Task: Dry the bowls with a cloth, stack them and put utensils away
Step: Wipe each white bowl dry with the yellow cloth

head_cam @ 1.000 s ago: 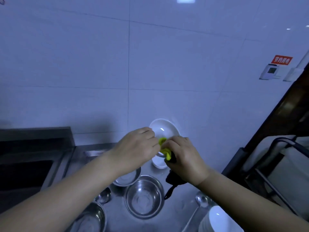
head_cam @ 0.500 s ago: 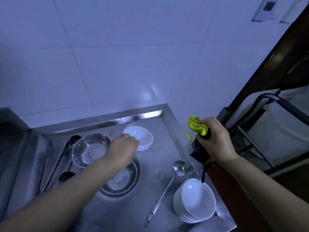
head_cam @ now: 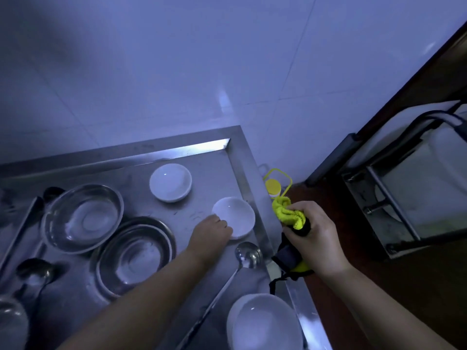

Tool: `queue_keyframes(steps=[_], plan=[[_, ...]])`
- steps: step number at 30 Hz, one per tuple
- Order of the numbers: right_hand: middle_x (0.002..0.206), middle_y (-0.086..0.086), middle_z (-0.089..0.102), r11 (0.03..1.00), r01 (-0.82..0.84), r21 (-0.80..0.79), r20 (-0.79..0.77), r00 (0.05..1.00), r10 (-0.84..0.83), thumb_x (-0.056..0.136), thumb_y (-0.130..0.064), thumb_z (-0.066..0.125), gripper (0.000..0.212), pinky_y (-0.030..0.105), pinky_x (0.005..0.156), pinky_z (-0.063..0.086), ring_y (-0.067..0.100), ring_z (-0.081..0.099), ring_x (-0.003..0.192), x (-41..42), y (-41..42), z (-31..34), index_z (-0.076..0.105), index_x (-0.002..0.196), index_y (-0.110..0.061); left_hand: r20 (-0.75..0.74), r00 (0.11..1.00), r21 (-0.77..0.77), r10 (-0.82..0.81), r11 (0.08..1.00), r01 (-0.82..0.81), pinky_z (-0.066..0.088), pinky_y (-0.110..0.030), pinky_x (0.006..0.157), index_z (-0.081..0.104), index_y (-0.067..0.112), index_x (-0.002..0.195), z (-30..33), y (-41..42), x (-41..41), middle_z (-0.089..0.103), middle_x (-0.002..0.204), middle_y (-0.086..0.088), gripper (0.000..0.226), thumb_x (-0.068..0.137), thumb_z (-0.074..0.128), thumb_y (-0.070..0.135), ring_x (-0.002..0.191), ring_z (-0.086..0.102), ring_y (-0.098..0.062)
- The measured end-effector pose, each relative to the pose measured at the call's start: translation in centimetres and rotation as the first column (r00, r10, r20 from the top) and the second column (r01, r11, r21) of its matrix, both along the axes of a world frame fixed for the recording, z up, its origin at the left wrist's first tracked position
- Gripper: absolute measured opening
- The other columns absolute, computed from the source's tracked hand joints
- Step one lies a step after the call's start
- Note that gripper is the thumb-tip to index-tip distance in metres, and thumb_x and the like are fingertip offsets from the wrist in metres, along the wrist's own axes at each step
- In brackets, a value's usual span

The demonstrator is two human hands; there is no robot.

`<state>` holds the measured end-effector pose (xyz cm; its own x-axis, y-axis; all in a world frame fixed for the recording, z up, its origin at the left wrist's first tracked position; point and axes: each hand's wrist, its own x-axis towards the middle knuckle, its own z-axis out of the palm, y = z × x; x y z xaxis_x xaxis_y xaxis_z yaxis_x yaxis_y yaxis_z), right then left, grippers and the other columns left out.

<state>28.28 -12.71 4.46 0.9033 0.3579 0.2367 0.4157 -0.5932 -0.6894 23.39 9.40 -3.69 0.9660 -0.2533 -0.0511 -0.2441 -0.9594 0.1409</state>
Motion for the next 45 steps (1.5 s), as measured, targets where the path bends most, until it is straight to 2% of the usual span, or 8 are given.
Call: queue_keyframes(steps=[7,11,17,21,24,33,41,45], plan=[[0.093,-0.007,0.059,1.000,-0.025,0.009,-0.035,0.999,0.025,0.062,0.015,0.074,0.041,0.008,0.081,0.039,-0.002,0.055,0.091,1.7,0.4,-1.6,0.063,0.093,-0.011,0.068,0.998,-0.074,-0.006,0.997,0.011,0.030,-0.024,0.056,0.051,0.017,0.046,-2.5,-1.3,0.3,0.050,0.050,-0.001,0.039,0.027,0.083,0.005,0.051,0.053,-0.022],[0.096,-0.006,0.059,0.996,-0.069,0.058,-0.032,0.997,0.071,0.067,-0.004,0.070,0.030,0.012,0.084,0.041,0.005,0.057,0.094,2.6,2.0,-1.5,0.063,0.095,-0.011,0.156,0.988,-0.170,-0.002,0.985,0.029,0.042,-0.027,0.081,0.068,0.016,0.067,-3.2,0.5,0.1,0.061,0.066,-0.002,0.016,0.056,0.067,0.005,0.066,0.058,-0.023],[0.094,-0.004,0.059,0.992,-0.119,0.032,-0.023,0.993,0.119,0.062,0.009,0.075,0.040,0.012,0.084,0.040,0.009,0.055,0.093,3.5,4.6,-1.7,0.063,0.095,-0.010,0.185,0.880,-0.057,0.438,0.899,-0.435,0.046,-0.035,0.064,0.070,0.006,0.088,-0.9,8.8,2.0,0.067,0.083,-0.013,0.029,0.071,0.052,0.021,0.073,0.063,-0.033],[0.095,-0.002,0.060,0.987,-0.152,0.044,-0.066,0.986,0.155,0.063,0.003,0.072,0.037,0.012,0.082,0.041,0.009,0.056,0.092,3.3,6.0,-1.9,0.062,0.095,-0.012,-0.025,0.743,0.002,0.669,0.743,-0.669,0.049,-0.046,0.079,0.056,-0.005,0.121,-1.0,12.5,3.6,0.059,0.109,-0.029,0.054,0.073,0.073,0.014,0.095,0.057,-0.044],[0.094,-0.001,0.060,0.985,-0.164,0.055,-0.097,0.981,0.169,0.063,-0.005,0.067,0.034,0.010,0.081,0.040,0.010,0.055,0.091,3.0,7.0,-2.1,0.061,0.095,-0.016,-0.151,0.547,-0.050,0.823,0.547,-0.836,0.039,-0.045,0.094,0.034,-0.006,0.136,-1.0,12.5,4.5,0.048,0.128,-0.026,0.061,0.086,0.062,0.017,0.114,0.047,-0.040],[0.092,-0.002,0.059,0.978,-0.207,0.030,-0.108,0.972,0.209,0.062,-0.005,0.065,0.035,0.007,0.079,0.038,0.009,0.054,0.088,1.8,8.3,-1.8,0.060,0.094,-0.017,-0.528,0.178,-0.314,0.830,0.004,-0.949,0.045,-0.037,0.083,0.042,-0.009,0.120,-1.5,11.6,2.5,0.056,0.120,-0.026,0.047,0.081,0.061,0.007,0.110,0.055,-0.040],[0.092,-0.019,0.056,0.984,-0.156,0.083,-0.105,0.981,0.164,0.063,0.009,0.073,0.048,0.002,0.076,0.036,-0.012,0.051,0.088,-1.4,12.7,2.3,0.058,0.094,-0.025,-0.592,0.332,-0.571,0.734,-0.092,-0.816,0.050,-0.040,0.073,0.063,0.003,0.096,4.2,10.7,-5.0,0.066,0.091,-0.018,0.026,0.074,0.053,-0.005,0.089,0.061,-0.037],[0.101,-0.007,0.060,0.981,-0.063,0.185,-0.169,0.981,0.095,0.069,-0.001,0.077,0.047,0.003,0.074,0.038,0.007,0.056,0.089,-4.1,16.5,5.0,0.054,0.100,-0.028,-0.469,0.496,-0.787,0.731,-0.091,-0.610,0.050,-0.029,0.064,0.059,0.021,0.100,11.0,11.1,-9.7,0.065,0.087,0.002,0.038,0.080,0.051,-0.009,0.081,0.062,-0.020]])
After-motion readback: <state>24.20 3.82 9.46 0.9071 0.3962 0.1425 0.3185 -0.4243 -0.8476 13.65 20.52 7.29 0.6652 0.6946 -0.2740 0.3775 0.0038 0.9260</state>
